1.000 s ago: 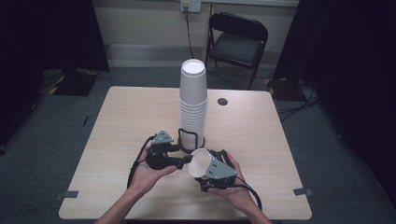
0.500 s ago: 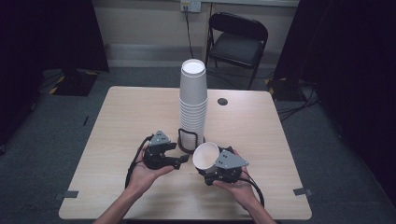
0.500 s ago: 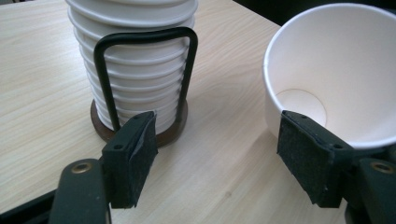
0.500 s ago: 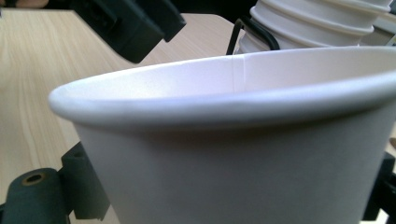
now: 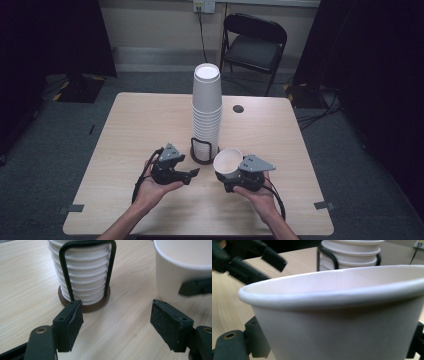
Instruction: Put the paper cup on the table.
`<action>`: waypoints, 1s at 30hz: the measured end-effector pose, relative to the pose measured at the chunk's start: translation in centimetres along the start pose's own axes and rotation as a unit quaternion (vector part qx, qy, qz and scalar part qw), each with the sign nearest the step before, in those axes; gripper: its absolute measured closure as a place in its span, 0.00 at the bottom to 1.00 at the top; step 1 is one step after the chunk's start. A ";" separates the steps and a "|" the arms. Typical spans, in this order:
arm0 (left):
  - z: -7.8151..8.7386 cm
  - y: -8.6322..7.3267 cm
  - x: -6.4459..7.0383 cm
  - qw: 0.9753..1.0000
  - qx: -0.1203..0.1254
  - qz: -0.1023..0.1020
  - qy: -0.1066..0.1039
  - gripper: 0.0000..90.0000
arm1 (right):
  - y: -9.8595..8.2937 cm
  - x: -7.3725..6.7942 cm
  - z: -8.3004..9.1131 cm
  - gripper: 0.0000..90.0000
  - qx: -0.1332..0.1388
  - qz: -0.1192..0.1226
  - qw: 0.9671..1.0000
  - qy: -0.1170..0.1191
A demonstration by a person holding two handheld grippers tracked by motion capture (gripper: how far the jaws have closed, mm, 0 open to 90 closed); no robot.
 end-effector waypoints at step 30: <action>2.0 -2.2 -2.1 0.998 0.031 0.043 0.016 0.18 | -0.5 7.7 -1.1 0.12 0.012 -0.075 0.991 -0.114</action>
Point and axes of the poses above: each handheld gripper's, and its own axes: z roughly backward along the jaws, y roughly out of its top, x roughly to its right, the point moved 3 cm from there along -z, roughly forward along the jaws, and after that the axes turned 15 degrees about x, right-handed, at the moved point
